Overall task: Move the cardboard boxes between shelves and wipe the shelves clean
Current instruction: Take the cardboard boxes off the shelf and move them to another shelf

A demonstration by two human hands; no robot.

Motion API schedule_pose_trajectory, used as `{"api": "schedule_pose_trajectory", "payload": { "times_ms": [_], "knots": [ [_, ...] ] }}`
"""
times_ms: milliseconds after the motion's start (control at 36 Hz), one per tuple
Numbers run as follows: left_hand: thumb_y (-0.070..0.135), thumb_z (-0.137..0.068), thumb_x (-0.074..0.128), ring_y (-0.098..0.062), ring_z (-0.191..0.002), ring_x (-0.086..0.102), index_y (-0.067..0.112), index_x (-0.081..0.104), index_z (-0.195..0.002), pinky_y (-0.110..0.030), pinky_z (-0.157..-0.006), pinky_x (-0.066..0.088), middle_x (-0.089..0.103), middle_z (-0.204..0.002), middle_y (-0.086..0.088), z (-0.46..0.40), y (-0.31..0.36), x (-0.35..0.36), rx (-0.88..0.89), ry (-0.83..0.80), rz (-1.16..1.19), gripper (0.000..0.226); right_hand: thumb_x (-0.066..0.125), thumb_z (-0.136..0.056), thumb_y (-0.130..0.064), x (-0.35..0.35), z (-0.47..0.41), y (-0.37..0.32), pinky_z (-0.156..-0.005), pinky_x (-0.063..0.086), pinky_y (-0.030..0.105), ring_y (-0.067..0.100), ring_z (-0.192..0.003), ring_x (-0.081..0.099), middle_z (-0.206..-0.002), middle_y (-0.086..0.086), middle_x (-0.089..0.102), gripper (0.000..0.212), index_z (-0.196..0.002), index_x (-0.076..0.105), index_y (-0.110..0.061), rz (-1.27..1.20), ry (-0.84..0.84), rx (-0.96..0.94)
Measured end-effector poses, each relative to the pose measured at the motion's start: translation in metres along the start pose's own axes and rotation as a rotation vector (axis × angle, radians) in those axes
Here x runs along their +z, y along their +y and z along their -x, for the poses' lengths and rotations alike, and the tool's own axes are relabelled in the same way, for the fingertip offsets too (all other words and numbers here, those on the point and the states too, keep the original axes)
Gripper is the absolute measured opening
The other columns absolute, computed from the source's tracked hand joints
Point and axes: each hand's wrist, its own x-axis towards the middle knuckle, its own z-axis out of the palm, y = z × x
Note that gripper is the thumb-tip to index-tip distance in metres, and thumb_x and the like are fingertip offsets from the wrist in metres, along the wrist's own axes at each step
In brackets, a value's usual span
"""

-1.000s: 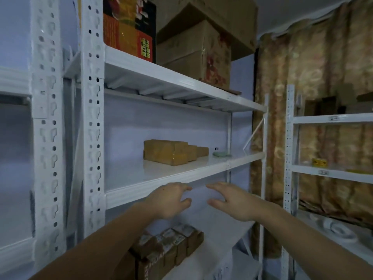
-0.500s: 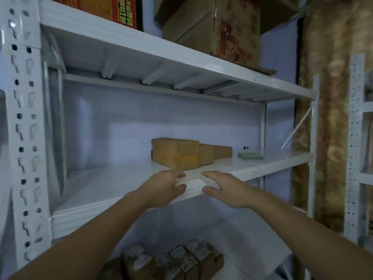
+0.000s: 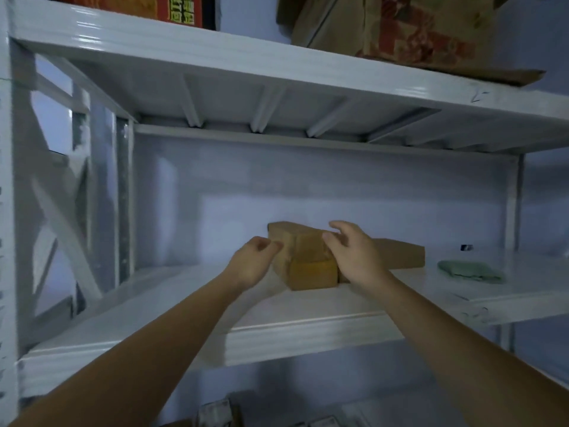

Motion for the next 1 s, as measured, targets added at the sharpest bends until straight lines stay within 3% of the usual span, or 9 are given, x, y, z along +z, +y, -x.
{"api": "schedule_pose_trajectory", "payload": {
  "times_ms": [111,194,306,444,528,583,667,861,1000],
  "knots": [
    [0.058,-0.103,0.039,-0.02,-0.111,0.048,0.013,0.041,-0.153,-0.032,-0.09,0.034,0.051,-0.147,-0.007,-0.028,0.014,0.019,-0.136,0.037,0.232,0.068,0.048,-0.103,-0.048,0.011,-0.033,0.003,-0.117,0.035,0.04,0.021,-0.141,0.044,-0.157,-0.001,0.044,0.056,-0.152,0.045,-0.021,-0.15,0.019,0.177],
    [0.066,-0.102,0.032,-0.026,-0.118,0.056,0.012,0.037,-0.156,-0.032,-0.089,0.037,0.052,-0.148,-0.01,-0.048,0.019,0.032,-0.217,0.026,0.372,0.077,0.046,-0.095,-0.059,0.024,-0.05,0.006,-0.115,0.038,0.045,0.024,-0.135,0.049,-0.152,0.001,0.051,0.066,-0.146,0.053,-0.017,-0.189,-0.056,0.274],
    [0.058,-0.107,0.025,-0.027,-0.131,0.048,0.015,0.036,-0.157,-0.03,-0.09,0.034,0.043,-0.157,-0.01,-0.061,0.022,0.037,-0.253,-0.027,0.482,0.067,0.046,-0.093,-0.063,0.041,-0.064,0.013,-0.112,0.042,0.047,0.023,-0.131,0.053,-0.146,0.001,0.056,0.069,-0.142,0.057,-0.017,-0.192,-0.088,0.291],
    [0.056,-0.108,0.03,-0.017,-0.088,0.055,0.017,0.055,-0.142,-0.029,-0.07,0.043,0.063,-0.127,-0.009,-0.073,0.01,0.033,-0.273,-0.053,0.539,0.058,0.061,-0.067,-0.077,0.059,-0.076,0.023,-0.109,0.047,0.045,0.025,-0.123,0.059,-0.139,-0.001,0.061,0.093,-0.144,0.056,-0.025,-0.487,-0.18,0.467],
    [0.058,-0.102,0.041,-0.019,-0.082,0.06,0.018,0.066,-0.12,-0.029,-0.067,0.049,0.066,-0.096,-0.005,-0.07,0.005,0.03,-0.325,-0.073,0.555,0.051,0.072,-0.075,-0.062,0.065,-0.078,0.017,-0.099,0.055,0.045,0.03,-0.104,0.07,-0.112,0.01,0.075,0.065,-0.121,0.072,-0.017,-0.673,-0.254,0.621],
    [0.06,-0.101,0.041,-0.019,-0.082,0.062,0.021,0.067,-0.108,-0.029,-0.069,0.049,0.067,-0.093,-0.004,-0.066,0.004,0.031,-0.339,-0.082,0.573,0.047,0.073,-0.082,-0.051,0.066,-0.077,0.016,-0.091,0.057,0.045,0.032,-0.095,0.072,-0.102,0.015,0.077,0.049,-0.112,0.076,-0.011,-0.741,-0.311,0.653],
    [0.061,-0.102,0.038,-0.019,-0.083,0.063,0.024,0.065,-0.103,-0.03,-0.066,0.051,0.068,-0.095,-0.005,-0.06,0.008,0.031,-0.344,-0.08,0.597,0.045,0.075,-0.08,-0.05,0.064,-0.073,0.018,-0.09,0.057,0.049,0.034,-0.092,0.072,-0.101,0.017,0.076,0.053,-0.115,0.076,-0.011,-0.813,-0.358,0.669],
    [0.057,-0.104,0.036,-0.019,-0.075,0.063,0.02,0.064,-0.113,-0.025,-0.048,0.048,0.067,-0.09,-0.007,-0.035,0.028,0.027,-0.344,-0.057,0.663,0.047,0.07,-0.085,-0.053,0.048,-0.054,0.002,-0.098,0.054,0.053,0.032,-0.097,0.072,-0.105,0.016,0.076,0.053,-0.118,0.076,-0.012,-0.868,-0.384,0.617],
    [0.054,-0.101,0.045,-0.02,-0.082,0.065,0.023,0.063,-0.126,-0.031,-0.058,0.047,0.07,-0.096,-0.004,-0.011,0.048,0.011,-0.279,-0.002,0.734,0.044,0.063,-0.086,-0.062,0.027,-0.032,-0.014,-0.1,0.052,0.057,0.034,-0.107,0.072,-0.112,0.016,0.076,0.054,-0.114,0.079,-0.018,-0.994,-0.379,0.521]
  ]
}}
